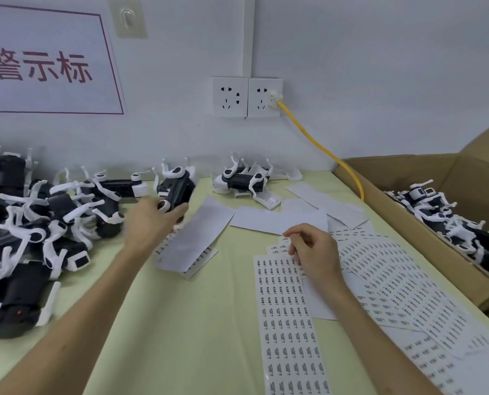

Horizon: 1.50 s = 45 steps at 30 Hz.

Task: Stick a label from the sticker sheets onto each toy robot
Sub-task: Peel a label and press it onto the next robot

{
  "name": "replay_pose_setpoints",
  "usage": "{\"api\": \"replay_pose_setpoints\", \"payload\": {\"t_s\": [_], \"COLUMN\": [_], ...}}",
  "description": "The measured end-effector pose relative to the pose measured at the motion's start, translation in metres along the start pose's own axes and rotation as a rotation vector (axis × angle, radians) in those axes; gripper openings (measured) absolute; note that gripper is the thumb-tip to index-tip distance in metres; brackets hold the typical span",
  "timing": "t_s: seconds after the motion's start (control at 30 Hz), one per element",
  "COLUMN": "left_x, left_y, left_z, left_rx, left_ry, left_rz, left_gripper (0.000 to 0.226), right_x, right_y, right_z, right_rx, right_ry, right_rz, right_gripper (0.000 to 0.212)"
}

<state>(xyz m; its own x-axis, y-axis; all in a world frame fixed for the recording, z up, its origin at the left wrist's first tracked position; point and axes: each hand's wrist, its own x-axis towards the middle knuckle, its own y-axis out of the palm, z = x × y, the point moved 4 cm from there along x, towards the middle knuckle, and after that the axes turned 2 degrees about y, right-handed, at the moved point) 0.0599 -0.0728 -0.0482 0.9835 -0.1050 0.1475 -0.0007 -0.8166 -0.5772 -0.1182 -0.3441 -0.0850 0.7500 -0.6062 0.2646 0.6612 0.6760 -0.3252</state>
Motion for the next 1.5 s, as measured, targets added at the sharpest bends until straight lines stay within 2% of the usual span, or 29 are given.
{"api": "replay_pose_setpoints", "payload": {"t_s": [0.07, 0.13, 0.2, 0.27, 0.37, 0.43, 0.5, 0.63, 0.73, 0.83, 0.93, 1.0, 1.07, 1.17, 1.23, 1.4, 1.5], "left_x": [-0.020, -0.044, -0.068, -0.091, -0.116, -0.125, -0.131, -0.137, -0.140, -0.140, -0.135, -0.137, -0.143, -0.148, -0.149, -0.148, -0.145], "left_y": [0.013, 0.029, 0.046, 0.064, 0.084, 0.092, 0.097, 0.102, 0.106, 0.105, 0.104, 0.105, 0.107, 0.109, 0.109, 0.107, 0.106], "left_z": [-0.011, -0.022, -0.031, -0.039, -0.049, -0.054, -0.057, -0.060, -0.056, -0.050, -0.047, -0.048, -0.050, -0.049, -0.049, -0.049, -0.046], "left_rx": [-0.410, -0.621, -0.757, -0.869, -1.051, -1.096, -1.096, -0.938, -0.785, -0.650, -0.669, -0.774, -1.003, -1.326, -1.457, -1.536, -1.510], "left_ry": [-0.133, -0.214, -0.242, -0.246, -0.234, -0.198, -0.187, -0.051, -0.007, 0.025, 0.016, -0.025, -0.114, -0.222, -0.293, -0.357, -0.350], "left_rz": [0.136, 0.276, 0.389, 0.470, 0.553, 0.586, 0.605, 0.645, 0.705, 0.698, 0.656, 0.625, 0.581, 0.459, 0.411, 0.400, 0.389], "left_gripper": [0.033, 0.041, 0.050, 0.057, 0.057, 0.054, 0.050, 0.051, 0.066, 0.067, 0.057, 0.052, 0.051, 0.052, 0.049, 0.070, 0.064], "right_x": [-0.005, -0.012, -0.017, -0.021, -0.028, -0.032, -0.034, -0.034, -0.032, -0.030, -0.027, -0.025, -0.027, -0.032, -0.036, -0.039, -0.037], "right_y": [-0.004, -0.005, -0.005, -0.002, 0.013, 0.022, 0.025, 0.022, 0.018, 0.013, 0.009, 0.010, 0.013, 0.021, 0.025, 0.030, 0.028], "right_z": [0.005, 0.013, 0.020, 0.027, 0.033, 0.035, 0.035, 0.038, 0.039, 0.037, 0.033, 0.032, 0.033, 0.035, 0.036, 0.037, 0.035], "right_rx": [-0.067, -0.107, -0.102, -0.055, -0.067, -0.108, -0.115, -0.084, -0.012, 0.057, 0.277, 0.461, 0.572, 0.562, 0.536, 0.494, 0.435], "right_ry": [-0.165, -0.312, -0.393, -0.438, -0.434, -0.438, -0.452, -0.415, -0.358, -0.288, -0.121, -0.060, -0.034, -0.026, -0.038, -0.010, 0.003], "right_rz": [-0.145, -0.219, -0.224, -0.135, 0.138, 0.272, 0.294, 0.191, 0.067, 0.017, 0.057, 0.155, 0.276, 0.443, 0.501, 0.494, 0.435], "right_gripper": [0.024, 0.020, 0.016, 0.021, 0.060, 0.079, 0.082, 0.067, 0.059, 0.054, 0.047, 0.044, 0.045, 0.049, 0.051, 0.046, 0.040]}}
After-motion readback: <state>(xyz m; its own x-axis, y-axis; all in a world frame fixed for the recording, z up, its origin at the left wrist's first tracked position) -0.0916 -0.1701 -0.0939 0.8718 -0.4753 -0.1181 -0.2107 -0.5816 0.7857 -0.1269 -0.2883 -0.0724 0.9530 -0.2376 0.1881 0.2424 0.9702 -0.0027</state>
